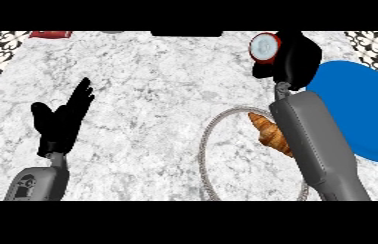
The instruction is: Pick the can from the placemat and place it in the plate
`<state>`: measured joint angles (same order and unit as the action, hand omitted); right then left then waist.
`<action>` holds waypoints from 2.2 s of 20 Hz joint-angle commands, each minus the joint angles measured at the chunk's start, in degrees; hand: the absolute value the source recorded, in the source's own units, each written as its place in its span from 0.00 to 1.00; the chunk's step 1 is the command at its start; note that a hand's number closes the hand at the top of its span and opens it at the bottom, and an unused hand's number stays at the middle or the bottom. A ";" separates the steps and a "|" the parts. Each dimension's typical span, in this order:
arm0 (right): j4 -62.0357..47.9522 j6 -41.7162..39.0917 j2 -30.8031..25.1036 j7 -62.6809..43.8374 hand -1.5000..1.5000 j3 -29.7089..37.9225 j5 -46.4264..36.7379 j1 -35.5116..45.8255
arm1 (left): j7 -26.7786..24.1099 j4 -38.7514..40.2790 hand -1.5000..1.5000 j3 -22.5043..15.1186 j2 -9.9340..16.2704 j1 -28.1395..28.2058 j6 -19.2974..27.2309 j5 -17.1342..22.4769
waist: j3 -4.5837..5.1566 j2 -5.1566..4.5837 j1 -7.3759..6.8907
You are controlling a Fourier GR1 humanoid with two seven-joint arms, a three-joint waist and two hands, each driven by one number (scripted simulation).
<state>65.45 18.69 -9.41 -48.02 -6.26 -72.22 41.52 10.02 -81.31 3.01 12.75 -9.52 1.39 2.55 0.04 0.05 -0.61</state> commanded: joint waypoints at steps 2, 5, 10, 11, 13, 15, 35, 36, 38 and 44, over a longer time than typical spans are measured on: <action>2.51 5.84 -1.79 -2.46 1.00 5.03 -0.08 -1.91 | -1.24 0.71 0.50 0.07 -0.75 0.76 0.51 -0.73 | -0.04 -0.02 0.66; 4.92 3.46 -5.80 -1.45 1.00 8.79 2.41 -3.14 | 0.84 -0.89 0.50 1.01 0.33 0.20 -0.61 0.42 | -0.05 0.06 0.76; 6.80 6.79 -9.28 3.38 1.00 13.98 8.32 -8.58 | -3.91 2.38 0.50 0.28 -1.62 2.23 0.45 -1.71 | -0.05 0.02 0.94; 4.00 9.34 -9.32 3.40 1.00 14.70 6.96 -9.58 | -1.67 0.60 0.50 1.62 0.42 0.47 -0.74 -0.63 | -0.06 -0.04 0.64; 4.37 7.23 -12.48 5.79 1.00 17.27 10.38 -10.36 | -1.47 0.75 0.50 0.80 -0.28 1.20 -1.06 -0.95 | -0.05 -0.01 0.68; 0.19 8.98 -13.63 8.73 1.00 19.10 12.08 -10.45 | 0.16 -0.26 0.50 1.72 0.01 0.62 -1.49 0.06 | -0.06 -0.08 0.42; -13.48 3.90 -20.88 42.87 0.00 29.96 35.25 -14.67 | -0.73 1.93 0.50 3.46 0.43 -0.12 -3.30 0.38 | -0.08 -0.11 0.27; -13.31 8.11 -17.90 46.46 0.00 29.68 35.39 -15.74 | -1.69 2.02 0.50 2.80 -0.42 0.20 -2.55 -0.42 | -0.10 -0.15 0.23; -7.53 5.83 -18.24 47.87 0.00 30.13 38.63 -13.42 | -0.52 -0.25 0.50 1.06 -2.26 0.38 -0.80 -1.56 | -0.09 0.12 0.52; 8.09 3.55 -12.29 45.79 0.00 33.22 49.17 -17.37 | -1.80 2.82 0.50 3.03 -1.07 -0.13 -1.63 -0.91 | 0.03 0.33 1.88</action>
<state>65.03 22.69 -24.51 -0.69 25.39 -27.94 26.12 9.13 -80.41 5.35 11.79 -9.11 -0.12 1.40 0.01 0.28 0.53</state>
